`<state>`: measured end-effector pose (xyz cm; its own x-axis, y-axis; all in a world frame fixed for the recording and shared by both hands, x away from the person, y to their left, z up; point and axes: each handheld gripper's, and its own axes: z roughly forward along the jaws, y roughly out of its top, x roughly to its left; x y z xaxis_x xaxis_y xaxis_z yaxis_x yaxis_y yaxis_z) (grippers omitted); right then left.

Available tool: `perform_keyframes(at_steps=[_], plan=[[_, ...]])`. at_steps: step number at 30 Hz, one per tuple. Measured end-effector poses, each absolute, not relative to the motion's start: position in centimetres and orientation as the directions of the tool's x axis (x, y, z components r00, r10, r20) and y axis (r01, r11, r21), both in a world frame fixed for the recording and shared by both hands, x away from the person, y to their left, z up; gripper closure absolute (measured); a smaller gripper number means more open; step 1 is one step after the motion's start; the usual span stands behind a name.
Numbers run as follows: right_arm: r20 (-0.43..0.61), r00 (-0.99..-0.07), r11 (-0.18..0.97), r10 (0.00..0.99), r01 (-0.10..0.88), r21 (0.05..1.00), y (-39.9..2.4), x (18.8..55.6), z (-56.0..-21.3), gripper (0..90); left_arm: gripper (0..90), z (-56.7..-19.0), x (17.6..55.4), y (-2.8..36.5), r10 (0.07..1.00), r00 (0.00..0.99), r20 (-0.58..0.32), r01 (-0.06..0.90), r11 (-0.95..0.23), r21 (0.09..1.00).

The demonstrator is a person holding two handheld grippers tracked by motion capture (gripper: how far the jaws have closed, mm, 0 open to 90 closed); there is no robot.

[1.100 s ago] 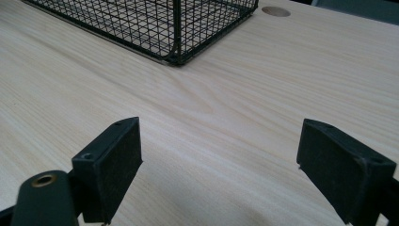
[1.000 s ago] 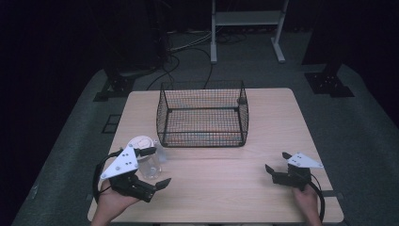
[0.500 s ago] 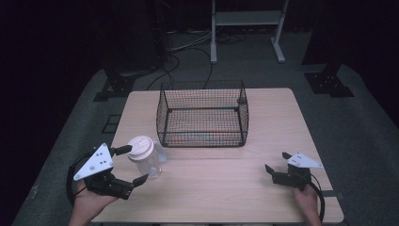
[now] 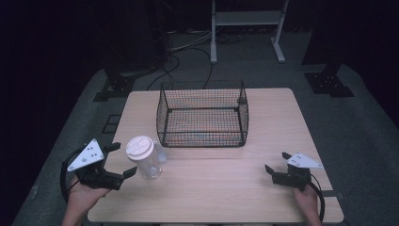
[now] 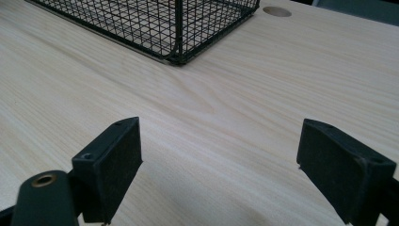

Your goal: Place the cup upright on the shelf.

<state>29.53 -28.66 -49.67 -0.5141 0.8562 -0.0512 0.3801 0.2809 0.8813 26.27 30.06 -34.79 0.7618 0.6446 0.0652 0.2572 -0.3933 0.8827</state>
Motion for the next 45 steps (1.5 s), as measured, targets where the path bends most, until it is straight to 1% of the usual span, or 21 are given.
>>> perform_keyframes(at_steps=[4,8,10,11,16,33,45], plan=[[-0.052,-0.516,0.282,0.855,0.379,0.881,-28.6,29.5,-49.7,13.5,1.4,-35.6,27.1,30.5,0.656,0.753,0.043,0.287,-0.388,0.876],[-0.054,-0.516,0.284,0.855,0.378,0.881,-28.6,29.5,-49.7,13.5,1.5,-36.2,27.6,30.6,0.669,0.742,0.042,0.302,-0.391,0.869],[-0.055,-0.515,0.284,0.855,0.378,0.881,-28.6,29.5,-49.7,13.5,1.4,-36.5,28.0,30.8,0.666,0.746,0.025,0.317,-0.388,0.865],[-0.055,-0.516,0.285,0.855,0.377,0.881,-28.6,29.5,-49.7,13.5,0.0,-36.7,28.2,30.8,0.667,0.745,0.021,0.323,-0.388,0.863],[-0.059,-0.518,0.289,0.853,0.376,0.881,-28.6,29.5,-49.7,13.5,0.0,-37.4,29.0,30.8,0.669,0.743,0.0,0.352,-0.391,0.85],[-0.058,-0.519,0.288,0.853,0.375,0.881,-28.6,29.5,-49.7,13.5,0.0,-38.5,31.2,29.1,0.644,0.764,-0.03,0.381,-0.412,0.828],[-0.058,-0.52,0.288,0.852,0.374,0.881,-28.6,29.5,-49.7,13.5,0.0,-38.8,32.2,28.0,0.629,0.777,-0.035,0.388,-0.434,0.813]])
